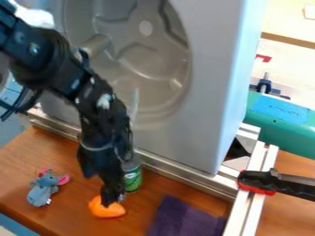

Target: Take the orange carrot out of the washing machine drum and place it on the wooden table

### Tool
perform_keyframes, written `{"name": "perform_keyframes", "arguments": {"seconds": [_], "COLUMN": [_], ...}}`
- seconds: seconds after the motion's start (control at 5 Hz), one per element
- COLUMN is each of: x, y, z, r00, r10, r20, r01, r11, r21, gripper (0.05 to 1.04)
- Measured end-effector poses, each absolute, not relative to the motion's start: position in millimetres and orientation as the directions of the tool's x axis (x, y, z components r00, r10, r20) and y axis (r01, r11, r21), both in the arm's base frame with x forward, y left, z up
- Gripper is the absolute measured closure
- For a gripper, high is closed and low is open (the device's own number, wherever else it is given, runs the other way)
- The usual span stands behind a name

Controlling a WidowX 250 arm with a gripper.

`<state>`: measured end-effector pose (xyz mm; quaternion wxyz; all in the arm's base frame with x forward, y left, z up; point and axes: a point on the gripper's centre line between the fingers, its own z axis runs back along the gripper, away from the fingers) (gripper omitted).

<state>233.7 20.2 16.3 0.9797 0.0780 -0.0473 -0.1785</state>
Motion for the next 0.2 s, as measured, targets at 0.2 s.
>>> {"name": "perform_keyframes", "arguments": {"seconds": [0.2], "x": [232.2], "y": [24.6], "z": [24.3], "r00": [0.971], "r10": [-0.236], "r20": [0.034], "r01": [0.232], "r11": [0.968], "r21": [0.092], "gripper": [0.081]}}
